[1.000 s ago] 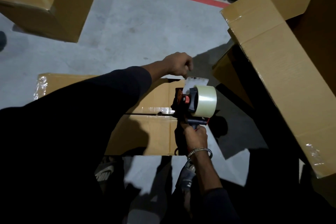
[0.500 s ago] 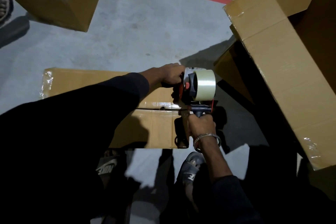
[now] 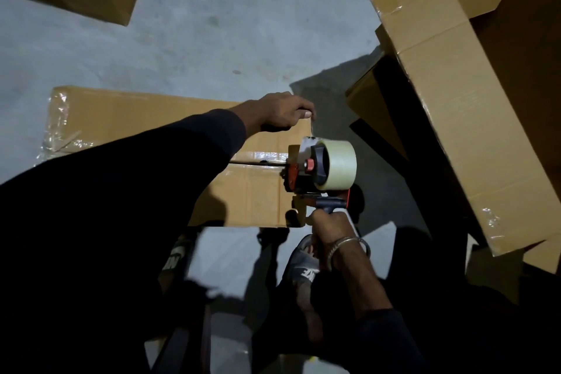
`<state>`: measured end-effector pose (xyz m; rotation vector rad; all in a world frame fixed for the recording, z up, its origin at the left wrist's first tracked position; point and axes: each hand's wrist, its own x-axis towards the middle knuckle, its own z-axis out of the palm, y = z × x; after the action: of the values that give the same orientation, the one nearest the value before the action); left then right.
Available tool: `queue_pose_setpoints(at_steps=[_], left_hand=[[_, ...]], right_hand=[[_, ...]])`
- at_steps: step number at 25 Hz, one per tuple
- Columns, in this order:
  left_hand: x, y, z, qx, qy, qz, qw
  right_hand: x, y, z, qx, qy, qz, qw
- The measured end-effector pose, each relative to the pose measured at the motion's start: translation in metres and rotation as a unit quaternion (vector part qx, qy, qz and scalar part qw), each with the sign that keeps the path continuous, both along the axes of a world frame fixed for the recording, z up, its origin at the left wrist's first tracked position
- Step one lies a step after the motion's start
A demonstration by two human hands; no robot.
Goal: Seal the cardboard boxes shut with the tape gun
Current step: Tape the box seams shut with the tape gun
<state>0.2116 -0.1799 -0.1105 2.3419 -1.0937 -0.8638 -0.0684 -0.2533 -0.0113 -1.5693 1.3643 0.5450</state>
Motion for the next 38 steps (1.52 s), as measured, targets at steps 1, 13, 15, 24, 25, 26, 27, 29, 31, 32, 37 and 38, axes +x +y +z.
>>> queue_pose_setpoints(at_steps=[1, 13, 15, 24, 25, 26, 27, 29, 31, 32, 37, 38], left_hand=[[0.0, 0.002, 0.0, -0.001, -0.002, 0.008, 1.0], [-0.004, 0.004, -0.004, -0.02, -0.05, 0.025, 0.998], [-0.005, 0.004, -0.004, -0.016, -0.055, 0.025, 0.998], [-0.002, 0.0, -0.005, 0.067, -0.071, -0.028, 0.995], [-0.003, -0.001, -0.005, 0.074, -0.071, -0.031, 0.994], [-0.004, -0.003, -0.004, 0.078, -0.07, -0.036, 0.994], [-0.004, -0.004, -0.005, 0.078, -0.067, -0.038, 0.994], [-0.004, -0.001, -0.007, 0.072, -0.064, -0.034, 0.995], [-0.004, 0.002, -0.01, 0.069, -0.067, -0.028, 0.995], [-0.004, 0.001, -0.012, 0.069, -0.069, -0.028, 0.995], [0.0, -0.003, -0.015, 0.052, -0.081, -0.027, 0.995], [0.001, -0.003, -0.018, 0.049, -0.073, -0.031, 0.996]], right_hand=[[0.003, -0.001, -0.003, 0.003, 0.005, 0.001, 1.0], [-0.055, -0.006, 0.0, 0.019, 0.101, 0.064, 0.993], [-0.064, -0.003, 0.007, 0.019, 0.101, 0.044, 0.994], [-0.08, 0.007, 0.021, 0.043, 0.081, -0.015, 0.996], [-0.081, 0.008, 0.02, 0.042, 0.071, -0.022, 0.996], [-0.084, 0.009, 0.019, 0.043, 0.076, -0.013, 0.996], [-0.088, 0.009, 0.016, 0.04, 0.087, 0.01, 0.995], [-0.091, 0.007, 0.011, 0.037, 0.101, 0.033, 0.994], [-0.094, 0.005, 0.011, 0.048, 0.101, 0.056, 0.992], [-0.096, 0.004, 0.012, 0.048, 0.115, 0.066, 0.99], [-0.12, 0.014, 0.007, 0.051, 0.146, 0.063, 0.986], [-0.125, 0.015, -0.002, 0.044, 0.146, 0.06, 0.986]])
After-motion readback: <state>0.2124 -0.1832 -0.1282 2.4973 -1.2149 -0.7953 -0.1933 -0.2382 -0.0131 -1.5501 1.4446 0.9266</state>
